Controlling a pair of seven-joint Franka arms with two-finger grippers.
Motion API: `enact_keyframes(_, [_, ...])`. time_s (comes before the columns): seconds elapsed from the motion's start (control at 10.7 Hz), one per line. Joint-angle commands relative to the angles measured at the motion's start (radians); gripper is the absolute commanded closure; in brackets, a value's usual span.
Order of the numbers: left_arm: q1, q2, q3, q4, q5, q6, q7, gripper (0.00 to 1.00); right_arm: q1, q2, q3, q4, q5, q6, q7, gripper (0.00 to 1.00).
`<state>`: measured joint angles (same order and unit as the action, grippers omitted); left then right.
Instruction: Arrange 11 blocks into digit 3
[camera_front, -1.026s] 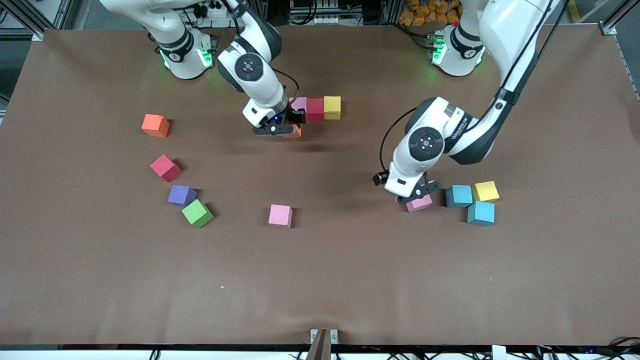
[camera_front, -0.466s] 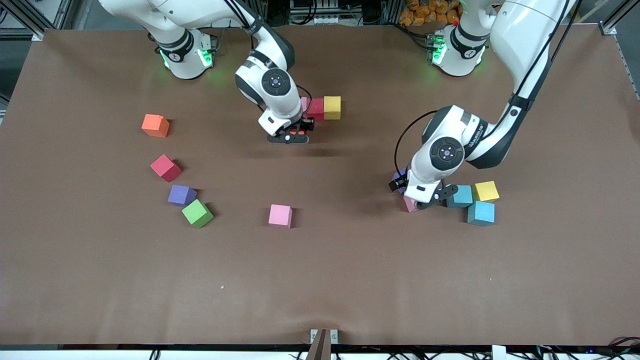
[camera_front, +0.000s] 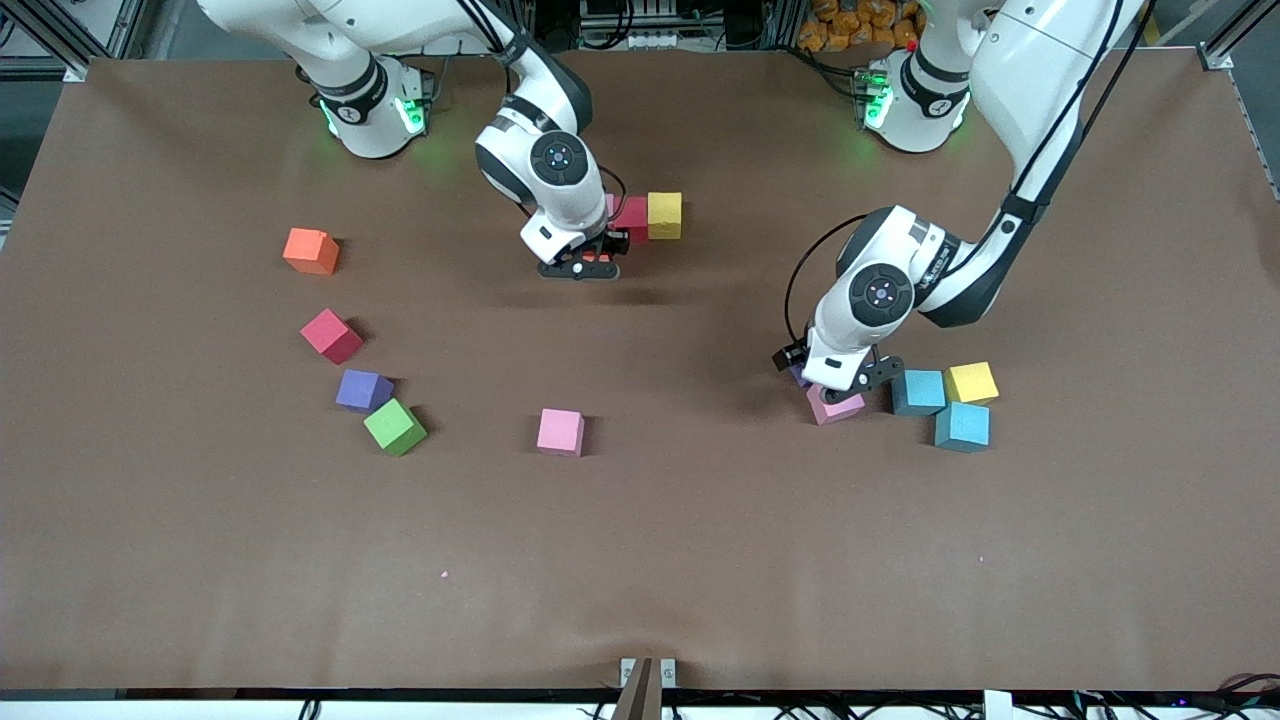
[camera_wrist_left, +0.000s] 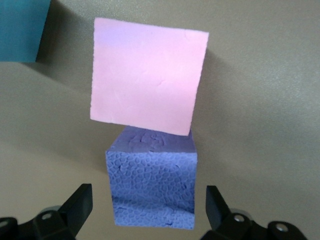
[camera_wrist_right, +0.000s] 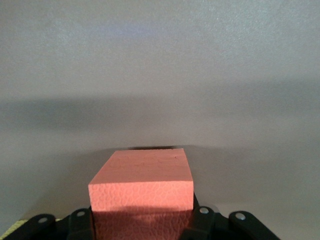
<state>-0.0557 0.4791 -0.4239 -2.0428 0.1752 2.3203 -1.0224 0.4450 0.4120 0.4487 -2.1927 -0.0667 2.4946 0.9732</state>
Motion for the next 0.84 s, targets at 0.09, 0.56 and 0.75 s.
enact_keyframes(0.09, [0.010, -0.004, 0.005, -0.017, 0.030, 0.030, -0.024, 0.00, 0.020, -0.022, -0.001, -0.041, -0.019, 0.036, 0.038, 0.79])
enact_keyframes(0.56, [0.024, 0.016, 0.007, -0.007, 0.030, 0.037, -0.025, 0.23, 0.037, -0.030, -0.001, -0.061, -0.021, 0.041, 0.052, 0.79])
enact_keyframes(0.75, [0.024, 0.018, 0.007, -0.007, 0.030, 0.037, -0.025, 0.58, 0.037, -0.032, -0.001, -0.075, -0.025, 0.047, 0.052, 0.79])
